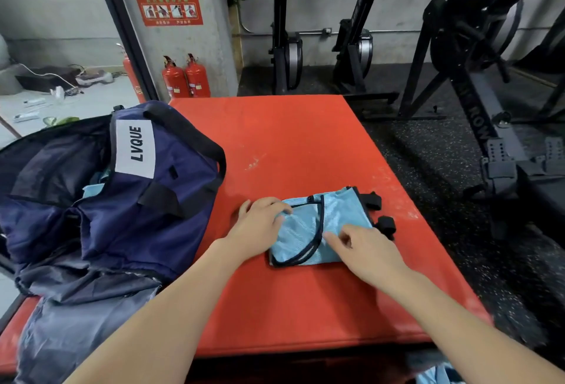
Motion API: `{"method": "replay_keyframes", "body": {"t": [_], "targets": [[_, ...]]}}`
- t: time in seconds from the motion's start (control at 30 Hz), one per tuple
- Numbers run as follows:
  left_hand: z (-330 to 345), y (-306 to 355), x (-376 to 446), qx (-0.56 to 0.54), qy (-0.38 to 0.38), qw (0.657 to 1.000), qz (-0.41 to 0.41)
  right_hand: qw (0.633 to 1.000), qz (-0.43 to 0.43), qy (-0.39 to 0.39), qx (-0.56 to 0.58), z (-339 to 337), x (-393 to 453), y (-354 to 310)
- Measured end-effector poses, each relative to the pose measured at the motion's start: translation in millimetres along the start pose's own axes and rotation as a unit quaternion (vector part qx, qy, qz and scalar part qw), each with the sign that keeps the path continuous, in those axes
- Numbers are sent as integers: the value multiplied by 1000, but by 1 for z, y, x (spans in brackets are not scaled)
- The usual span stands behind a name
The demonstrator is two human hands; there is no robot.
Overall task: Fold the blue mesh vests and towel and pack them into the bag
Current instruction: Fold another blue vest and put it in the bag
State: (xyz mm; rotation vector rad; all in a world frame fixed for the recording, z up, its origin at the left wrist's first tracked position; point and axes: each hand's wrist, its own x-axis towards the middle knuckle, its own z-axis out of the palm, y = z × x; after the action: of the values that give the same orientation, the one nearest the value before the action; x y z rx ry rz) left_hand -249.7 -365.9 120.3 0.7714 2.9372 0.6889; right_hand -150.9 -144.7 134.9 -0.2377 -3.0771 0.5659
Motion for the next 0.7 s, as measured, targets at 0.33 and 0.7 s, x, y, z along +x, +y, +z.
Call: {"method": "replay_keyframes", "body": {"t": [0.33, 0.7], "targets": [[0, 36, -39, 80, 25, 995, 50, 998, -60, 22, -24, -11, 28, 33], [2, 18, -33, 12, -12, 986, 169, 967, -252, -23, 20, 4, 12, 13]]}}
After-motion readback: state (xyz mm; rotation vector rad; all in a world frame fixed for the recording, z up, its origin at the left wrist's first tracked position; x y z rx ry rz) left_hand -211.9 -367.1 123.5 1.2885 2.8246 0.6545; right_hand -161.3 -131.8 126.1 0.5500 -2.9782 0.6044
